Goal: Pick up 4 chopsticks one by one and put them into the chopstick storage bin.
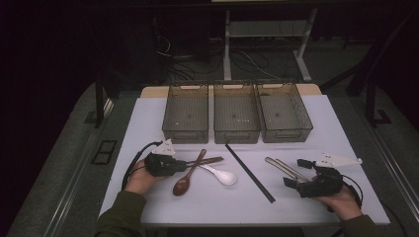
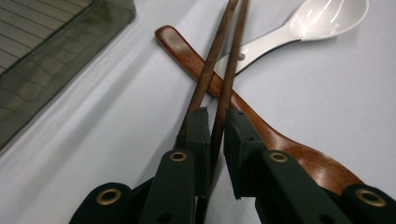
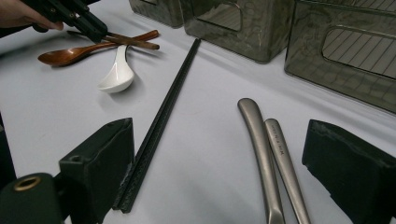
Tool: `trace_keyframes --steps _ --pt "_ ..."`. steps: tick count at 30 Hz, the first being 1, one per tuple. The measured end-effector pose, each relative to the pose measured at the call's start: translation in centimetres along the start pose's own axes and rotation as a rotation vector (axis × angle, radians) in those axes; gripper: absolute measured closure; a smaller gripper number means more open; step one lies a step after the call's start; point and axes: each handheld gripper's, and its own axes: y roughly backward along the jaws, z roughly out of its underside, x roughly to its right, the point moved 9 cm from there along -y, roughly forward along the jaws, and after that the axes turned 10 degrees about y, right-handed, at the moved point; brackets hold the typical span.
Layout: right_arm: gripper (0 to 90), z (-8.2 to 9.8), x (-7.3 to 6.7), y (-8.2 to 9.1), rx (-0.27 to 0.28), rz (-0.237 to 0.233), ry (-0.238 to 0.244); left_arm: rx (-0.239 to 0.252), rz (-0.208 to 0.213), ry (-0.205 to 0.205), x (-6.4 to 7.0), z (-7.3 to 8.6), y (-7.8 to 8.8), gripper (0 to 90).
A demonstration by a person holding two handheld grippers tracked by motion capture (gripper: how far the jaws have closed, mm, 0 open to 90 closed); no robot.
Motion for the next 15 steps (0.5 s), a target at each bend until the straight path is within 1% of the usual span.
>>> trace_keyframes --steps 8,15 --pt "8.9 0.0 0.02 0.03 0.001 0.0 0.0 -0.017 0.02 -0.011 0.33 0.22 -0.29 79.0" --pt "8.9 -0.01 0.02 0.03 0.001 0.0 0.0 -0.025 0.025 -0.021 0.38 0.3 -0.28 79.9"
